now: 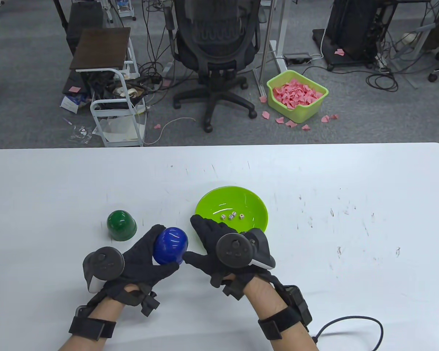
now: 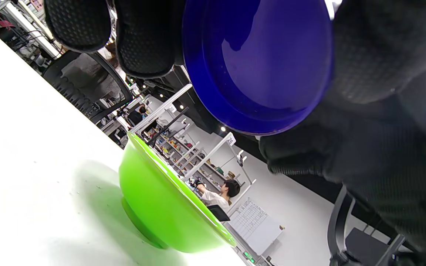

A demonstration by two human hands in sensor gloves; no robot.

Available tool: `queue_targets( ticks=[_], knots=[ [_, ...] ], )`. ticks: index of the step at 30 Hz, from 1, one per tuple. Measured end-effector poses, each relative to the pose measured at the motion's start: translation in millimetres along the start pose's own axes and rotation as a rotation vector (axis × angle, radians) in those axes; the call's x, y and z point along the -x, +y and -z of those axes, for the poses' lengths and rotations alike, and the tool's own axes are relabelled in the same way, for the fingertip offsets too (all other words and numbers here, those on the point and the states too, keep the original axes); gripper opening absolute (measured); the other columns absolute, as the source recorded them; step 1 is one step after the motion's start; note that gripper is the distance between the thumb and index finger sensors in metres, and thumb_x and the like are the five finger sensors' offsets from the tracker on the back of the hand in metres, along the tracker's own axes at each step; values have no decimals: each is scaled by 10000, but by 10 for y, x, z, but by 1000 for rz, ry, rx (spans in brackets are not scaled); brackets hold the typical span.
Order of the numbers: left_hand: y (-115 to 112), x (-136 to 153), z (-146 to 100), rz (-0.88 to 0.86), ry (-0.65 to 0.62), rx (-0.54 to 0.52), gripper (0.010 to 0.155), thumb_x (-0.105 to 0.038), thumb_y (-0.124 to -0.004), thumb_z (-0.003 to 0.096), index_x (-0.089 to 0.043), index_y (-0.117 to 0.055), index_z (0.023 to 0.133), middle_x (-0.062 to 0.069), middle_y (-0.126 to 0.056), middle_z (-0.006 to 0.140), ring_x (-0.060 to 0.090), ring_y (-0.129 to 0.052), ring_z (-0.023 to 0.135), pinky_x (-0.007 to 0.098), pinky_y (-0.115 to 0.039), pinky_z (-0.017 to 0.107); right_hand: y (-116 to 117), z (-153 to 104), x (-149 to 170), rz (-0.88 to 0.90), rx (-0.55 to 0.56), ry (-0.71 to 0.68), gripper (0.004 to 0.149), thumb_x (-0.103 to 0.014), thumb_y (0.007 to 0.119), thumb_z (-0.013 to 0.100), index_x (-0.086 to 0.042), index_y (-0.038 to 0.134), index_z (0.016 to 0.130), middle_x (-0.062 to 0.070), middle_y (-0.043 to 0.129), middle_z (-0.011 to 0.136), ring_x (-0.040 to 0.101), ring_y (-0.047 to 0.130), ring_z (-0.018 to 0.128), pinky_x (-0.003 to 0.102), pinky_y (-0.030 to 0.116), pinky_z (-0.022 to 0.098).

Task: Pour dice into bowl

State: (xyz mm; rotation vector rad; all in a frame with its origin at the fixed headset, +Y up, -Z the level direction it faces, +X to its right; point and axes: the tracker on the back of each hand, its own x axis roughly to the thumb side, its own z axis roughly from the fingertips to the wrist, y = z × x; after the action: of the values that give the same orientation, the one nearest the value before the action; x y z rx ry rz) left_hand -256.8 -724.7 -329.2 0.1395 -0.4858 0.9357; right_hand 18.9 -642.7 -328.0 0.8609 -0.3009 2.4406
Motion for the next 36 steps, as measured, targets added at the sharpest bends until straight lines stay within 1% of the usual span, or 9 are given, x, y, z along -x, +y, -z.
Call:
queue_targets(
  ticks=[6, 10, 14, 16, 22, 29, 32, 36],
  knots=[
    [17, 19, -4, -8, 11, -9, 1024, -685, -921, 359, -180, -404, 1085, 141, -670, 1072, 347, -814, 909, 612, -681, 718, -60, -342, 359, -11, 39, 68, 871, -594, 759, 465, -5, 523, 1063, 322, 742, 996, 543, 834, 738, 711, 701, 554],
    [18, 8, -5, -6, 10, -12, 1024, -684, -920, 361, -182, -400, 1086, 137, -666, 1075, 347, -810, 914, 622, -663, 726, -94, -517, 575, -5, 59, 110, 872, -593, 760, 466, -4, 521, 1063, 322, 738, 999, 546, 830, 740, 714, 700, 552],
    [22, 11, -18, 9, 15, -25, 1026, -682, -922, 358, -176, -403, 1084, 134, -665, 1076, 352, -793, 928, 701, -541, 750, -95, -620, 737, 34, 100, 127, 869, -589, 761, 469, -1, 522, 1062, 327, 737, 997, 552, 827, 739, 719, 695, 550],
    [25, 10, -22, 6, 18, -31, 1026, -680, -924, 357, -175, -405, 1083, 134, -662, 1078, 359, -776, 941, 709, -522, 751, -107, -652, 775, 33, 85, 132, 866, -585, 763, 470, 0, 523, 1062, 328, 736, 997, 553, 824, 741, 721, 691, 551],
    [23, 26, -20, -27, 38, -44, 1023, -677, -931, 352, -181, -412, 1081, 130, -666, 1076, 384, -692, 994, 713, -493, 757, -165, -705, 810, 40, 104, 123, 862, -581, 765, 473, 1, 525, 1061, 330, 738, 995, 554, 826, 740, 721, 691, 553],
    [33, 29, -31, -18, 42, -40, 1023, -684, -932, 345, -178, -428, 1078, 126, -686, 1067, 380, -688, 1004, 708, -509, 755, -83, -751, 898, 57, 92, 159, 861, -583, 765, 471, 1, 529, 1058, 326, 744, 992, 549, 834, 734, 716, 699, 549],
    [33, 38, -9, -32, 60, -30, 1022, -685, -934, 342, -181, -435, 1077, 123, -688, 1069, 378, -690, 1007, 705, -516, 756, -83, -748, 898, 67, 89, 163, 861, -581, 766, 471, 3, 528, 1059, 328, 744, 991, 549, 834, 732, 718, 699, 547],
    [56, -8, 53, -36, 67, 14, 1019, -681, -941, 338, -175, -447, 1071, 129, -696, 1063, 382, -693, 1005, 705, -517, 756, -125, -742, 867, 70, 104, 153, 861, -579, 766, 471, 3, 527, 1059, 328, 744, 991, 551, 832, 733, 718, 695, 551]
  ],
)
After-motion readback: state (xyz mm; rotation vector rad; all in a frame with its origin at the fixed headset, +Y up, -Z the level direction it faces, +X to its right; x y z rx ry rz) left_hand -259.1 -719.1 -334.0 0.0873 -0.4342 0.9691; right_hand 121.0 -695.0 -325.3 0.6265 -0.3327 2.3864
